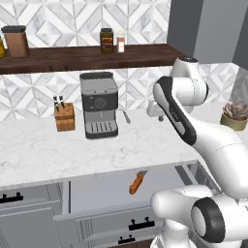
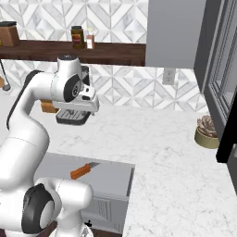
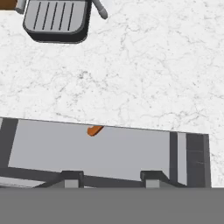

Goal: Pick up the knife from the drawer and place it on the cutting board. Then place the meat from the plate to the cutting board.

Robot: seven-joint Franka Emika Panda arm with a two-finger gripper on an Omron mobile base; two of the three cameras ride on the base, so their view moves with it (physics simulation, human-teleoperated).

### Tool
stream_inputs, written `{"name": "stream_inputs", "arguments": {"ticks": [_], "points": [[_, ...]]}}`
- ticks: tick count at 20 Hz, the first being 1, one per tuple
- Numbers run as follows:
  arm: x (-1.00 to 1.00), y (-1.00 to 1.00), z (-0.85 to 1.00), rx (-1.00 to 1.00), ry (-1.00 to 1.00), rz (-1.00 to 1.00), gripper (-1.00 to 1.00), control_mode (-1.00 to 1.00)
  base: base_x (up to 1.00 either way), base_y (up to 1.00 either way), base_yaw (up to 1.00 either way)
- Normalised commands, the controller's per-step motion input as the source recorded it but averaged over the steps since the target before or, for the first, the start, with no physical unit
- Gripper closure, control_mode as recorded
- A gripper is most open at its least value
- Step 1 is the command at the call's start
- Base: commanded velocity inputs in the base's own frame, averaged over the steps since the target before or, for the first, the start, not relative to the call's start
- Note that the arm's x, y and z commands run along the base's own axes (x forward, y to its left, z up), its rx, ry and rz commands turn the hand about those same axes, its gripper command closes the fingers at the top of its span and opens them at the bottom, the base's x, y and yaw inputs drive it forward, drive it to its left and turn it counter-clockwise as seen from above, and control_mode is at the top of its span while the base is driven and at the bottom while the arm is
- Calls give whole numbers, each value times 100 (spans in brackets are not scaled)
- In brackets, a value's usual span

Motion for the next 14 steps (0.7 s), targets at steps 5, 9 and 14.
{"name": "stream_inputs", "arguments": {"ticks": [5,9,14], "points": [[-15,0,-1,0,0,0,-100,-100,0,0,0],[-33,8,-1,0,0,0,-100,-100,0,0,0],[-41,33,-11,0,1,0,-100,-100,0,0,0]]}}
